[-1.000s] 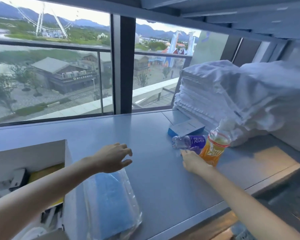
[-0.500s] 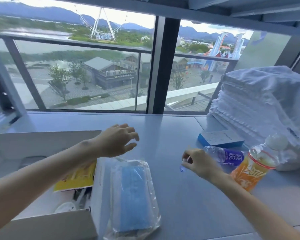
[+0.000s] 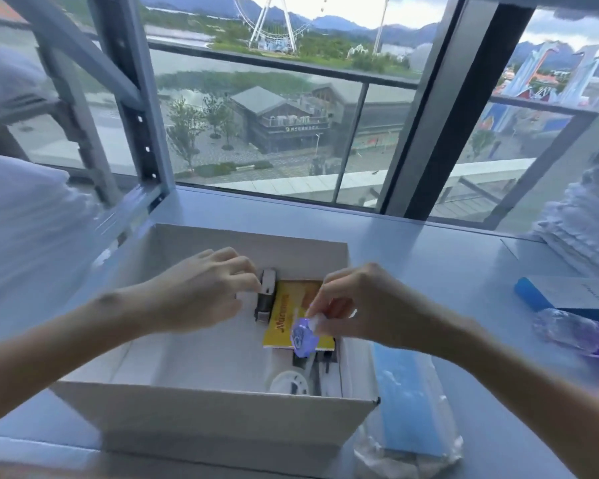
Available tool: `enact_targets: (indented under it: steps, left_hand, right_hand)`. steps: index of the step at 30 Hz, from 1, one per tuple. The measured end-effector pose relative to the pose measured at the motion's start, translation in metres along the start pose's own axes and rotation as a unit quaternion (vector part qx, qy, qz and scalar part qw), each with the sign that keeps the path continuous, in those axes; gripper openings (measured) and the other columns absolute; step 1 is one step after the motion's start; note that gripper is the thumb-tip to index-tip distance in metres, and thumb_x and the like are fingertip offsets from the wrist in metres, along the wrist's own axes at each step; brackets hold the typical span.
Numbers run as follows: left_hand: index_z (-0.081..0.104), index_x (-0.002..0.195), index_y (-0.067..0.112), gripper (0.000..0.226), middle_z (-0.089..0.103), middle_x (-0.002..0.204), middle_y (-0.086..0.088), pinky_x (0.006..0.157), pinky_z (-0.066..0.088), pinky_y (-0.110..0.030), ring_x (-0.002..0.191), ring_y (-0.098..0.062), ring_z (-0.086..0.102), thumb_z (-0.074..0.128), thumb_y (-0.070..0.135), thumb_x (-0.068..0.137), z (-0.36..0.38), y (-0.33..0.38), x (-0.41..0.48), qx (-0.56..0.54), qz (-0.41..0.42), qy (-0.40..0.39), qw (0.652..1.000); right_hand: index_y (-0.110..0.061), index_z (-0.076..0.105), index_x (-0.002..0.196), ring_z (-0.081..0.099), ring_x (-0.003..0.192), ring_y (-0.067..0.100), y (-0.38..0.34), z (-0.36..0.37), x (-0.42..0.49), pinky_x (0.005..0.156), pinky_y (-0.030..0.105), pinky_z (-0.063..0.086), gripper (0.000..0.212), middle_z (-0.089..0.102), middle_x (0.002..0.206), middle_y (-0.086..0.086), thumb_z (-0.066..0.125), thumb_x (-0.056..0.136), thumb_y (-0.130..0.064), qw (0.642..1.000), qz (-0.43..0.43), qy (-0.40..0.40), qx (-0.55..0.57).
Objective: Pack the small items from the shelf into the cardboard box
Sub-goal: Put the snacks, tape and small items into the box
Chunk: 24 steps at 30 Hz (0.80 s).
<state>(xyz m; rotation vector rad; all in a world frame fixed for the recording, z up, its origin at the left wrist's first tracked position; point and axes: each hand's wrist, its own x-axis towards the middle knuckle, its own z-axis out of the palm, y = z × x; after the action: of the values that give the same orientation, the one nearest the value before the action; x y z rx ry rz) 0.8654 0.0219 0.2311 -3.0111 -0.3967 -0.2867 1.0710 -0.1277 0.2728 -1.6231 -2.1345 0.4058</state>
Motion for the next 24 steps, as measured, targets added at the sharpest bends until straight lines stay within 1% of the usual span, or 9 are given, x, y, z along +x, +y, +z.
enact_targets:
  steps: [2, 4, 6, 8, 12, 16, 18, 20, 24]
  left_hand:
    - [0.067, 0.104, 0.023, 0.023, 0.065, 0.109, 0.004, 0.082, 0.05, -0.031, 0.104, -0.021, 0.059, 0.065, 0.018, 0.081, 0.005, -0.011, -0.009, 0.001, -0.006, -0.005, 1.0]
    - [0.061, 0.113, 0.024, 0.025, 0.058, 0.12, 0.006, 0.089, 0.045, -0.031, 0.115, -0.019, 0.051, 0.051, 0.023, 0.09, 0.013, -0.02, -0.015, 0.002, -0.021, -0.025, 0.999]
    - [0.052, 0.12, 0.028, 0.03, 0.049, 0.128, 0.01, 0.093, 0.039, -0.028, 0.122, -0.015, 0.041, 0.039, 0.028, 0.094, 0.019, -0.027, -0.018, 0.024, -0.028, -0.07, 0.997]
    - [0.046, 0.123, 0.031, 0.031, 0.044, 0.13, 0.011, 0.095, 0.037, -0.027, 0.123, -0.013, 0.036, 0.034, 0.032, 0.095, 0.023, -0.028, -0.018, 0.045, -0.021, -0.095, 0.994]
    - [0.046, 0.124, 0.029, 0.031, 0.044, 0.129, 0.007, 0.095, 0.038, -0.03, 0.123, -0.016, 0.036, 0.034, 0.032, 0.095, 0.023, -0.028, -0.016, 0.048, -0.016, -0.093, 0.994]
    - [0.049, 0.124, 0.028, 0.032, 0.044, 0.133, 0.006, 0.095, 0.035, -0.03, 0.126, -0.018, 0.034, 0.036, 0.029, 0.095, 0.023, -0.035, -0.013, 0.029, -0.021, -0.048, 0.998]
    - [0.048, 0.127, 0.028, 0.034, 0.04, 0.138, 0.004, 0.102, 0.033, -0.032, 0.13, -0.018, 0.03, 0.042, 0.028, 0.093, 0.021, -0.043, -0.006, 0.031, -0.025, -0.012, 0.999]
    - [0.046, 0.131, 0.026, 0.039, 0.039, 0.14, 0.002, 0.105, 0.031, -0.034, 0.131, -0.018, 0.029, 0.047, 0.028, 0.092, 0.019, -0.05, 0.003, 0.024, -0.036, 0.019, 0.999]
    - [0.05, 0.131, 0.018, 0.045, 0.046, 0.134, -0.004, 0.099, 0.038, -0.038, 0.125, -0.024, 0.037, 0.058, 0.021, 0.086, 0.015, -0.051, 0.017, 0.033, -0.023, 0.056, 0.998]
  right_hand:
    - [-0.012, 0.074, 0.076, 0.061, 0.064, 0.013, -0.005, 0.018, 0.017, 0.065, 0.033, 0.052, 0.005, 0.069, 0.075, 0.002, 0.069, 0.076, -0.012, 0.998, -0.007, -0.047, -0.052]
    - [-0.016, 0.074, 0.076, 0.054, 0.062, 0.01, -0.011, 0.033, 0.029, 0.063, 0.027, 0.05, 0.004, 0.066, 0.071, -0.004, 0.069, 0.075, -0.016, 0.993, -0.007, -0.085, -0.079]
    - [-0.015, 0.073, 0.075, 0.049, 0.059, 0.007, -0.016, 0.047, 0.039, 0.06, 0.021, 0.046, 0.004, 0.059, 0.065, -0.009, 0.069, 0.075, -0.017, 0.991, -0.014, -0.107, -0.082]
    - [-0.014, 0.073, 0.074, 0.049, 0.059, 0.009, -0.018, 0.06, 0.046, 0.058, 0.022, 0.045, 0.005, 0.058, 0.064, -0.008, 0.068, 0.075, -0.015, 0.989, -0.007, -0.126, -0.082]
    - [-0.013, 0.073, 0.078, 0.057, 0.063, 0.018, -0.017, 0.074, 0.049, 0.06, 0.029, 0.051, 0.009, 0.068, 0.073, 0.001, 0.064, 0.076, -0.014, 0.976, 0.02, -0.19, -0.106]
    - [-0.016, 0.074, 0.08, 0.058, 0.063, 0.012, -0.013, 0.06, 0.044, 0.059, 0.023, 0.05, 0.01, 0.067, 0.072, -0.003, 0.067, 0.074, -0.018, 0.972, 0.044, -0.186, -0.139]
    - [-0.017, 0.074, 0.077, 0.057, 0.063, 0.012, -0.009, 0.052, 0.04, 0.059, 0.024, 0.049, 0.01, 0.067, 0.071, -0.003, 0.065, 0.073, -0.017, 0.968, 0.066, -0.182, -0.162]
    - [-0.016, 0.073, 0.075, 0.055, 0.064, 0.013, -0.006, 0.049, 0.037, 0.06, 0.026, 0.047, 0.01, 0.064, 0.07, -0.003, 0.062, 0.073, -0.016, 0.964, 0.083, -0.181, -0.179]
    - [-0.018, 0.069, 0.076, 0.055, 0.069, 0.02, -0.004, 0.051, 0.03, 0.054, 0.023, 0.039, 0.012, 0.063, 0.079, -0.003, 0.057, 0.074, -0.015, 0.953, 0.091, -0.182, -0.223]
